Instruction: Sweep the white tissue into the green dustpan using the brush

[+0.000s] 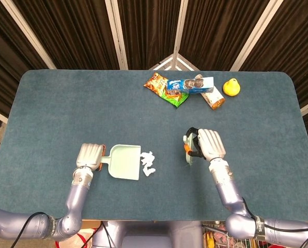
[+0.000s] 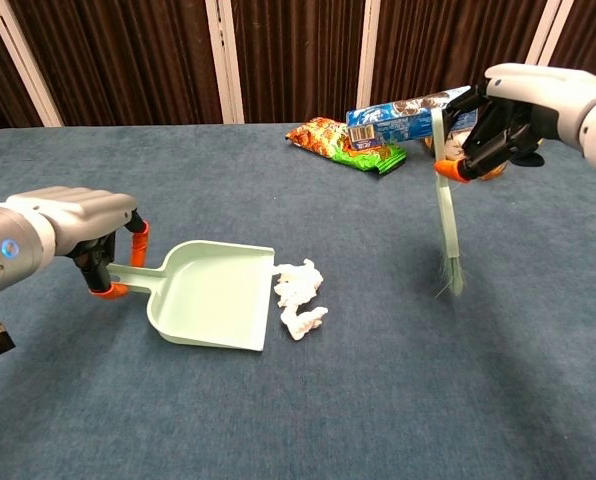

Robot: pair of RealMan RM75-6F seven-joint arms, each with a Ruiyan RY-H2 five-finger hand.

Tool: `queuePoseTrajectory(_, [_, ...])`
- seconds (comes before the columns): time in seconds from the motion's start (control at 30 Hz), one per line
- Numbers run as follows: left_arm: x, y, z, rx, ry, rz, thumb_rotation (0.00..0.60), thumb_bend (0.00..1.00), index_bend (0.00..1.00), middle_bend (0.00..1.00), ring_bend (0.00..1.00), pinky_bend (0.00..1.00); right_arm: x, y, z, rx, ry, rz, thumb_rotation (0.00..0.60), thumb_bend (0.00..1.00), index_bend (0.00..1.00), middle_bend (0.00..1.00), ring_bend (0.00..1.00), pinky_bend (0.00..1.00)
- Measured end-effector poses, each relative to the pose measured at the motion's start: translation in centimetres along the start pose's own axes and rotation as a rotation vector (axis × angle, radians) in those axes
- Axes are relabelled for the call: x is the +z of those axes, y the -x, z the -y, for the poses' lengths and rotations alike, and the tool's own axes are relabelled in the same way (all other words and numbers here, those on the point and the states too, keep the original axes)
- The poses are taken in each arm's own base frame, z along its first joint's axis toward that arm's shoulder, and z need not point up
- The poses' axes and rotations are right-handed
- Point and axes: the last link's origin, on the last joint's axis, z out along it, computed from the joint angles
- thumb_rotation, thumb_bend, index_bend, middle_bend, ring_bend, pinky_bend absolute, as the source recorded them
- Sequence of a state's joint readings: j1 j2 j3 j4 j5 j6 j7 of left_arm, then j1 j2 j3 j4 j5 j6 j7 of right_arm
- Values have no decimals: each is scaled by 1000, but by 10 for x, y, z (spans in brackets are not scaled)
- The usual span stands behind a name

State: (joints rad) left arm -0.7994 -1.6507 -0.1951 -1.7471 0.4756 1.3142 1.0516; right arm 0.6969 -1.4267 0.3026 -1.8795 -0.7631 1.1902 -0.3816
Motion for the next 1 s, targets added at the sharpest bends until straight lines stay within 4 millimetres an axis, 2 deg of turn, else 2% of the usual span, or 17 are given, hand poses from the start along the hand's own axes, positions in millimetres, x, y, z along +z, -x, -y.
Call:
queuePoseTrajectory(0.43, [-3,-5,-20,-12,22,16,600,529,619,1000,1000,1000,-13,23,11,-27,-17,47,600,558,860,906,980,897])
queuePoseTrajectory(0.77, [-3,-5,-28,-33,29,25,600,529,619,1000,1000,1000,-19,46,33,7,-46,97,600,559,860,906,981,897])
queuePoseTrajectory(1.0, [-3,-3,-37,-38,44,31,600,529,620,1000,1000,1000,-16,62,47,61,-29,126,600,559,860,906,981,897])
